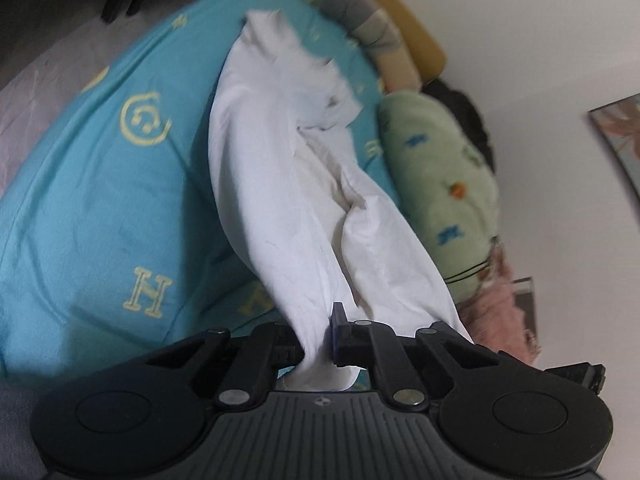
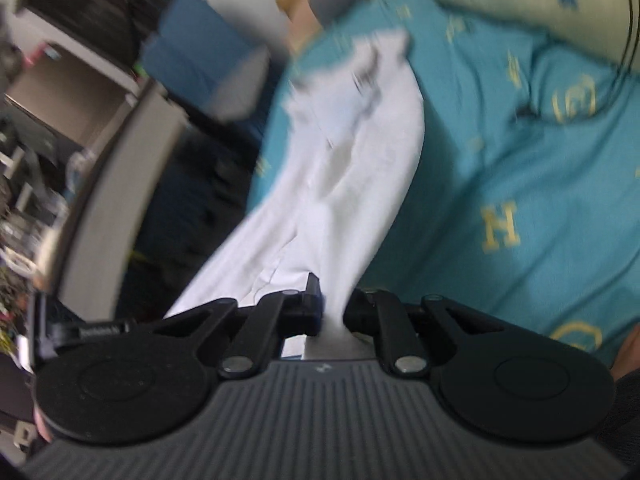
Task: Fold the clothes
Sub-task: 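Grasp the hem with both grippers and fold it up toward the collar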
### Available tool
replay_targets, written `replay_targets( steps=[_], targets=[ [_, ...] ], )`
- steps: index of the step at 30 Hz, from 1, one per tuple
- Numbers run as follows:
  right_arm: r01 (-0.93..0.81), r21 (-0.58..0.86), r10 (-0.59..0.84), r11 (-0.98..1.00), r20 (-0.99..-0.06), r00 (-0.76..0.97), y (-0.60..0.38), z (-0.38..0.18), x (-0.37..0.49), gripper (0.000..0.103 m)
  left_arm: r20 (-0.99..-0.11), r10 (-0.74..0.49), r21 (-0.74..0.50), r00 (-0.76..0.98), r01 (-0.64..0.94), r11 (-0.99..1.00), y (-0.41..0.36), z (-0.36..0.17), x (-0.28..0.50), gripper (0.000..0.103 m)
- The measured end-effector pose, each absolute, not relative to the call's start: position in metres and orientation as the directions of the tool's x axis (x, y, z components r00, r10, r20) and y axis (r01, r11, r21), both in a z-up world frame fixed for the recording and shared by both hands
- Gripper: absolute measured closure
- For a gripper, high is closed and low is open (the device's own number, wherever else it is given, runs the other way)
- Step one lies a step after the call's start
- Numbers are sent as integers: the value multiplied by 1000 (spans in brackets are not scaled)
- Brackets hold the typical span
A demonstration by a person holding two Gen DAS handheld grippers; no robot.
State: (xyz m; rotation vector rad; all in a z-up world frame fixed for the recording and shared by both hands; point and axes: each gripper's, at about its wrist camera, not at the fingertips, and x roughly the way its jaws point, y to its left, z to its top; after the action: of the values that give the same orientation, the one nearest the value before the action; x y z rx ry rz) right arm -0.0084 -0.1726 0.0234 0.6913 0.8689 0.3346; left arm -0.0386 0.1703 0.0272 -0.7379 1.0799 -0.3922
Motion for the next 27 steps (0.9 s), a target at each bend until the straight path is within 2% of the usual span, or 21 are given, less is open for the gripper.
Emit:
replay_targets(
  steps=[6,13,22,27],
  targets=[
    [-33,682,524,730,-529,668,-182,47,-57,93,-611,-633,-732,475,-35,680,169,47,-100,95],
    [46,693,522,720,-584,621,-189,5,-92,93,-610,-640,-759,467,-115,640,183,10,-137,96],
    [95,689,462,719,-575,676,-178,-1,24,92,-683,-528,-660,505,-116,742,166,12,0,95],
    [68,651,437,756,-579,688,-171,-16,108,92,-671,-446,-588,593,-58,807,154,3,76,95]
  ],
)
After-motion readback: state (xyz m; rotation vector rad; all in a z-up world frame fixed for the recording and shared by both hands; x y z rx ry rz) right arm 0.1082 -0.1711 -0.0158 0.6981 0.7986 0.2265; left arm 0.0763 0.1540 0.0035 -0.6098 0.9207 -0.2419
